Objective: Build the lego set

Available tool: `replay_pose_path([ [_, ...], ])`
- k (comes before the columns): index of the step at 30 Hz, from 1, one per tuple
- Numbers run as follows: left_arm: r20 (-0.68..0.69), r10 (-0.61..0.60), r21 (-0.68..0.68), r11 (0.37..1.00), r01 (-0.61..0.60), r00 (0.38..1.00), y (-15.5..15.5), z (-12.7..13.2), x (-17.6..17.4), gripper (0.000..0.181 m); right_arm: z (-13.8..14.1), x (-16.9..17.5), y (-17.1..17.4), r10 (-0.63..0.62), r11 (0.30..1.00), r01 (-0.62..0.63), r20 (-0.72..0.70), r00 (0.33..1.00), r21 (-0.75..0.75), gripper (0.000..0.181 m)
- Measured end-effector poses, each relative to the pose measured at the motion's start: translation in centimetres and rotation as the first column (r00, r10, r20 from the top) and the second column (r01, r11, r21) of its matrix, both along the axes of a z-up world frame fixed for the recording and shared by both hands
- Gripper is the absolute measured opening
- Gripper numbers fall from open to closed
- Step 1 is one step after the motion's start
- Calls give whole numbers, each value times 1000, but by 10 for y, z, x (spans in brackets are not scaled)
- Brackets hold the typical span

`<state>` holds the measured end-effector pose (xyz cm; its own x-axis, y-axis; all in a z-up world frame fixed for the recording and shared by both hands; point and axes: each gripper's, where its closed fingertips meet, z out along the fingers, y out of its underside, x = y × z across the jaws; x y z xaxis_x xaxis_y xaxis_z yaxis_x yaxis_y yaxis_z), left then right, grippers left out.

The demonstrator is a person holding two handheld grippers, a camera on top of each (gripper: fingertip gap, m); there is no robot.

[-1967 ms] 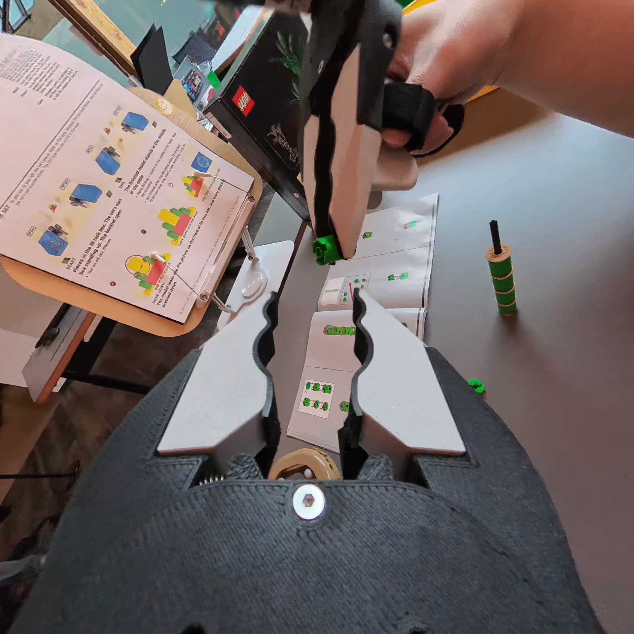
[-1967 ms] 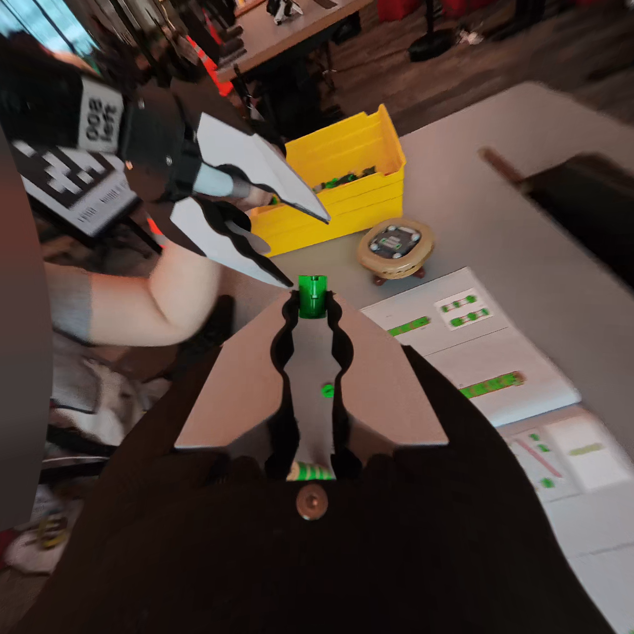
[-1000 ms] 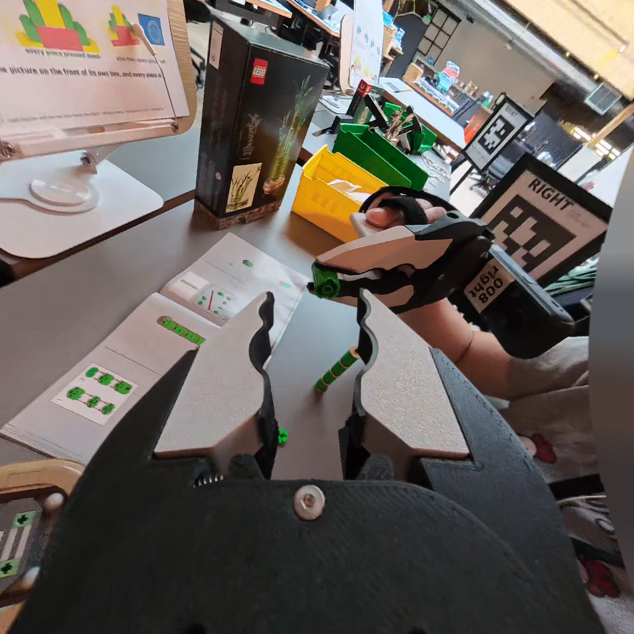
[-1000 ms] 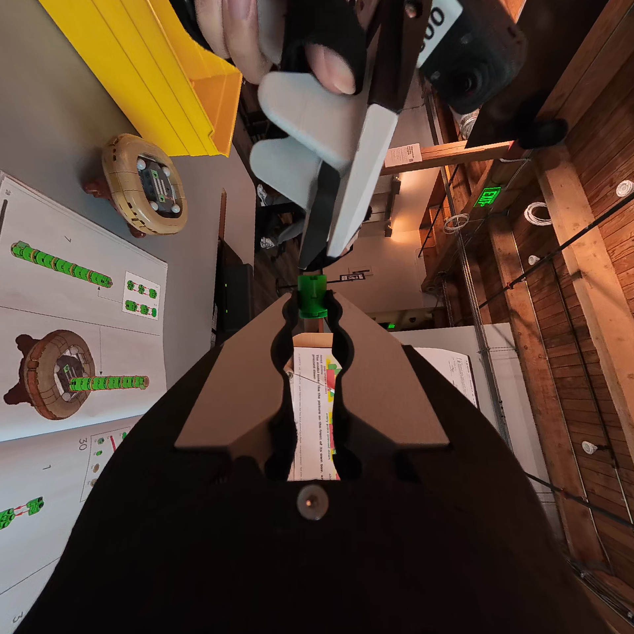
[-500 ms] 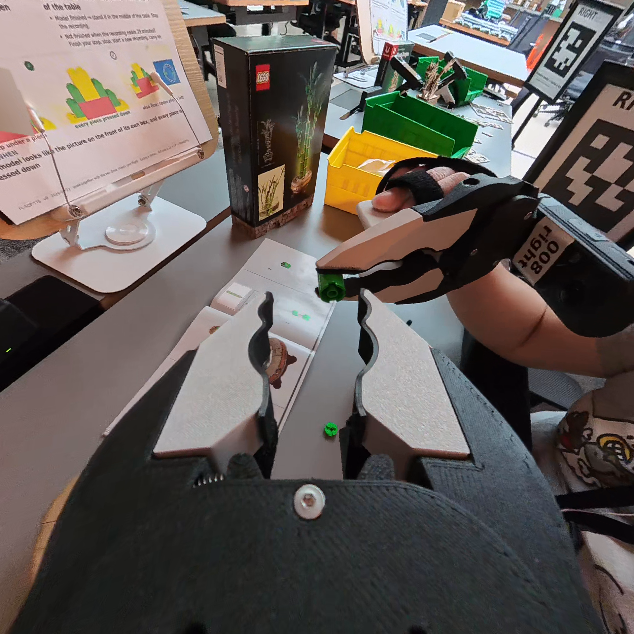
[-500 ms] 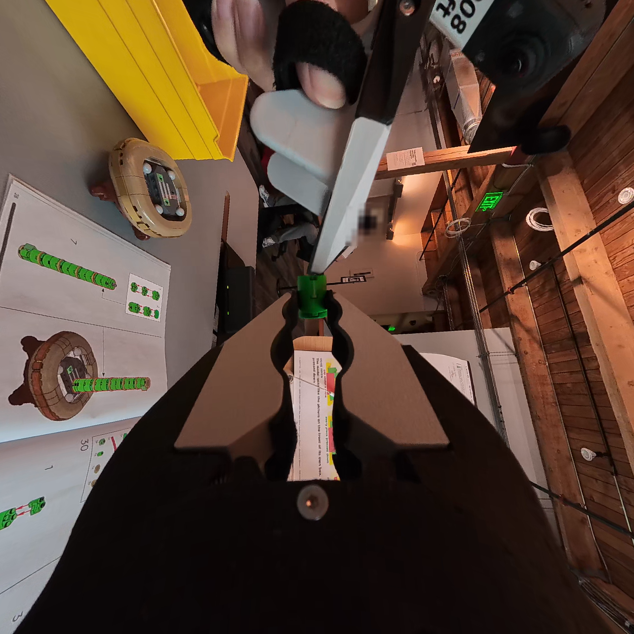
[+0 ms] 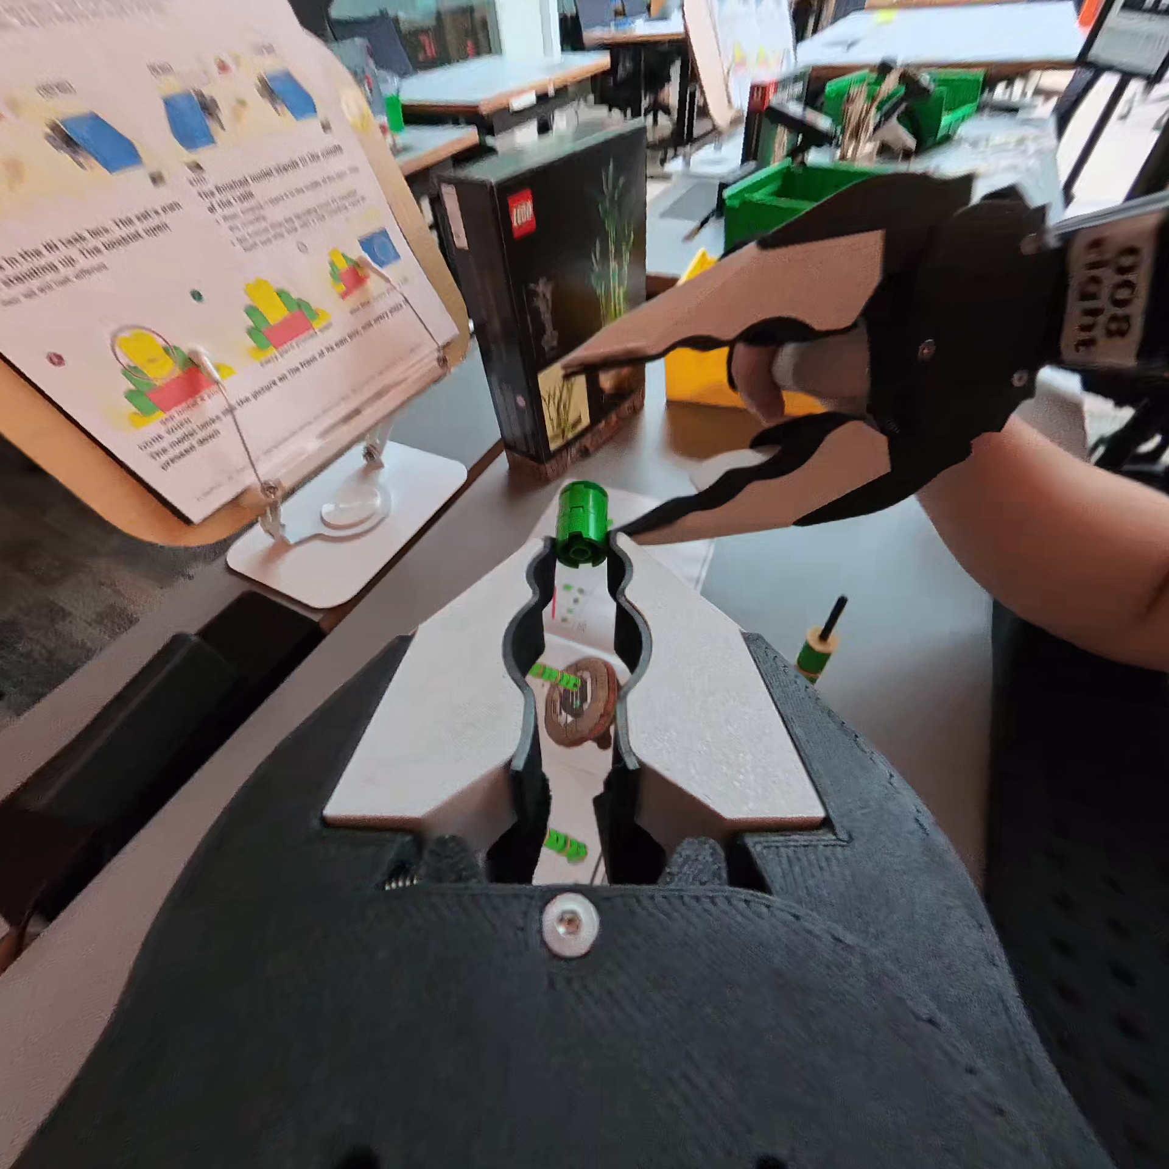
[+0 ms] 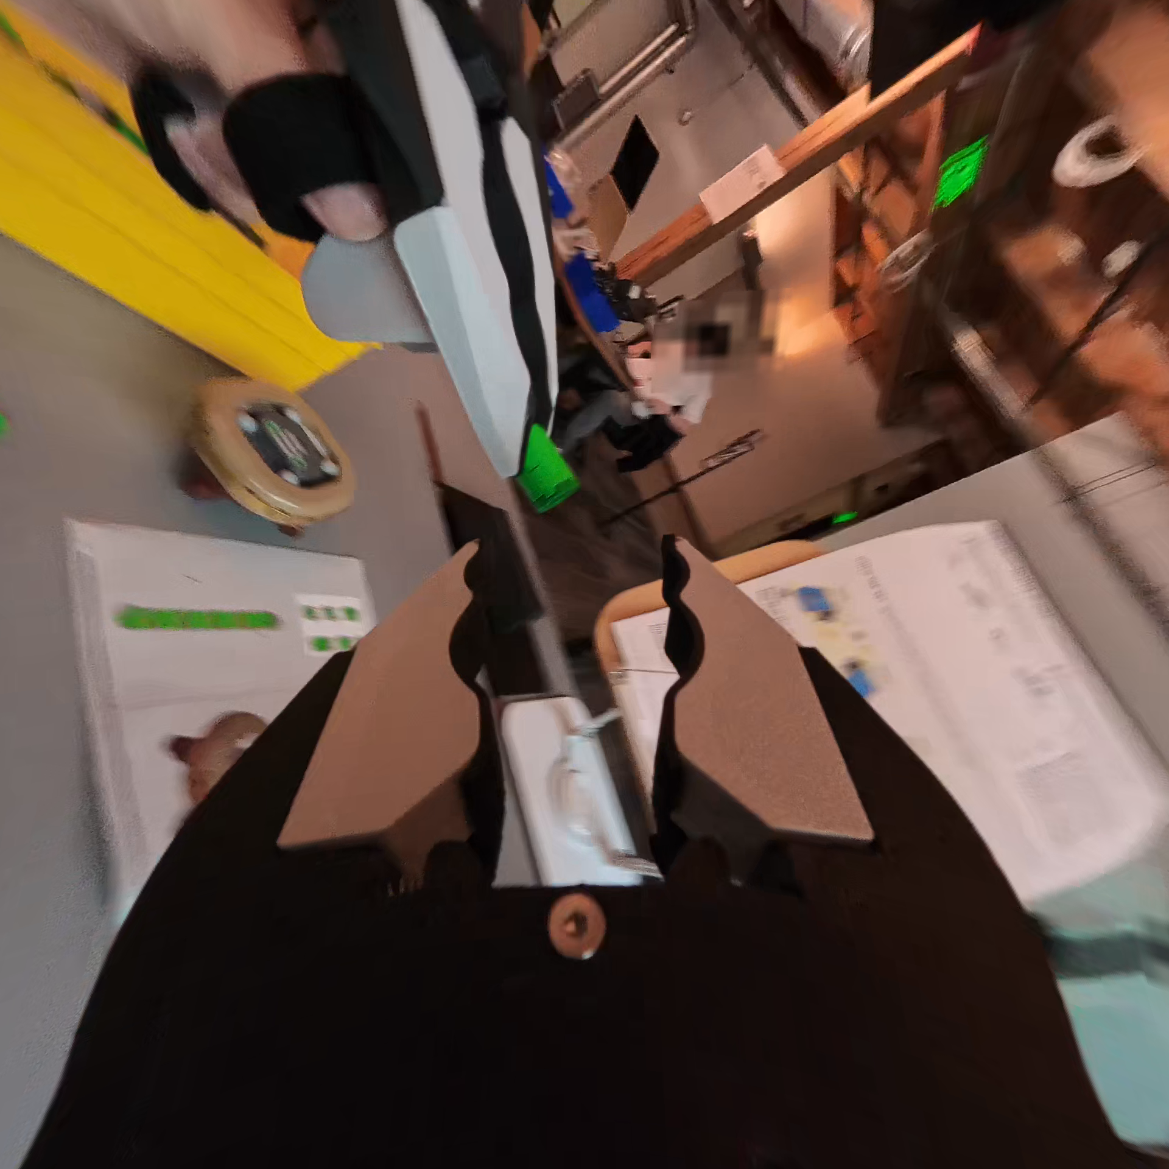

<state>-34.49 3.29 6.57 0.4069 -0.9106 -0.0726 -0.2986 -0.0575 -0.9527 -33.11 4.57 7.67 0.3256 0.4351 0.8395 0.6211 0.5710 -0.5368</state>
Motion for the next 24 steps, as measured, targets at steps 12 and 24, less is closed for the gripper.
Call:
replay_pose_path([
  [12, 200, -152, 268, 959, 95, 968, -28, 49, 7, 14, 37, -11, -31, -15, 344, -692, -741, 672, -635, 30],
  [24, 18, -90, 198, 976, 85, 996, -26, 19, 3, 39, 10, -4, -32, -54, 224, -599, -624, 780, -768, 15],
])
